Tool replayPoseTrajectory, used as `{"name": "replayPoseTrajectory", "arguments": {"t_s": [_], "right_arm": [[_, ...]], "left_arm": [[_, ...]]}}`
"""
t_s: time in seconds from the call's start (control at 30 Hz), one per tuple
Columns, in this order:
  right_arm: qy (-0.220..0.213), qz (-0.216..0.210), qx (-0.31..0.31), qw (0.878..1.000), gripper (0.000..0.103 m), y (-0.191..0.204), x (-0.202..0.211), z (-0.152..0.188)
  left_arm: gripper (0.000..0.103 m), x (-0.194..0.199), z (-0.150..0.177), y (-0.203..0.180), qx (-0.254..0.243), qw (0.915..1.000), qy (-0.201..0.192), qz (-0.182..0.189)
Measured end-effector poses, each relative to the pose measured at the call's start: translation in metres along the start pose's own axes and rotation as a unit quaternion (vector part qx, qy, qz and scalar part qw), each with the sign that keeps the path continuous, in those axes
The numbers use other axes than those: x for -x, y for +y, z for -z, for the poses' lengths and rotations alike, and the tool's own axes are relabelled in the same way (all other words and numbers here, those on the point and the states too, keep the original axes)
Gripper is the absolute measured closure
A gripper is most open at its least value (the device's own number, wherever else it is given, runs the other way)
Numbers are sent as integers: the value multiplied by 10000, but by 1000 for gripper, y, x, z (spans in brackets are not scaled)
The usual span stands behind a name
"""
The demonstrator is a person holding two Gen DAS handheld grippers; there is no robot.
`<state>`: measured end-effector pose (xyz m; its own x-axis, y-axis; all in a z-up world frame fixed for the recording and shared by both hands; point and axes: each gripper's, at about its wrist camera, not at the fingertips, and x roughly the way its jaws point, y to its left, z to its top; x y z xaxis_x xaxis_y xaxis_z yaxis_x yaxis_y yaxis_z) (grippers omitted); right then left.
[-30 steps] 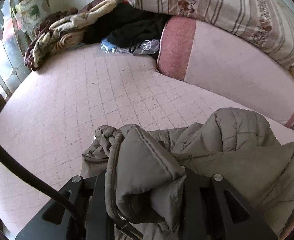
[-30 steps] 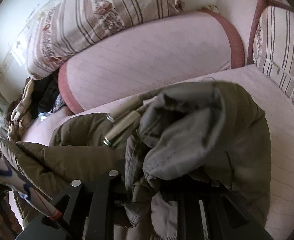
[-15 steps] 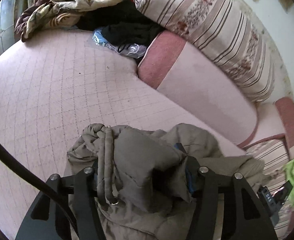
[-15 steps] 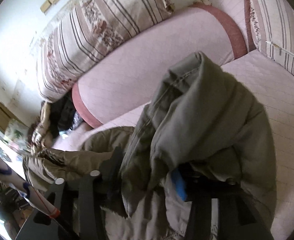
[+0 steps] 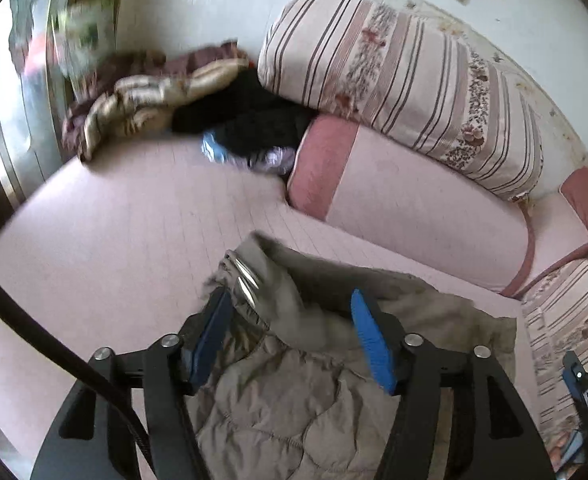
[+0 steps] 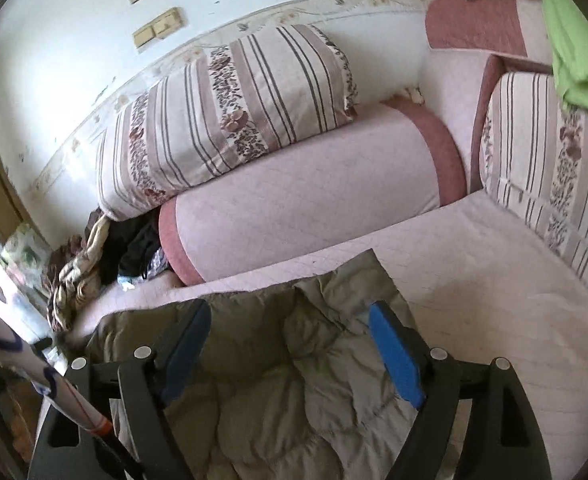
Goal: Fold large clothes
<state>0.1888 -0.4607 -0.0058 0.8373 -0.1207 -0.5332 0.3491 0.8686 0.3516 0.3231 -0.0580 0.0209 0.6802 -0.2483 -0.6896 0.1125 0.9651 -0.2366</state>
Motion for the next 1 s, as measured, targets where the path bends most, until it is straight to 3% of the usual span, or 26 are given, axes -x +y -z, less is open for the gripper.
{"name": "replayPoseTrajectory", "arguments": {"t_s": [0.13, 0.4, 0.53, 0.67, 1.0], "right_arm": [[188, 70, 253, 9995, 16, 2, -1, 14], [776, 455, 549, 9944, 16, -3, -57, 44], [973, 746, 776, 9894, 16, -7, -96, 53], [1165, 1033, 900, 9837, 16, -17, -139, 60], [1193, 1085, 511, 9856, 11, -47, -190, 54]], "left_arm": [[31, 2, 13, -16, -290, 9995, 105, 28], [31, -54, 61, -81, -1138, 9868, 1062, 442], [31, -97, 68, -109, -1634, 9811, 1032, -70], [31, -146, 65, -106, -1430, 9799, 1377, -187], [22, -197, 53, -122, -1605, 9810, 1087, -131]]}}
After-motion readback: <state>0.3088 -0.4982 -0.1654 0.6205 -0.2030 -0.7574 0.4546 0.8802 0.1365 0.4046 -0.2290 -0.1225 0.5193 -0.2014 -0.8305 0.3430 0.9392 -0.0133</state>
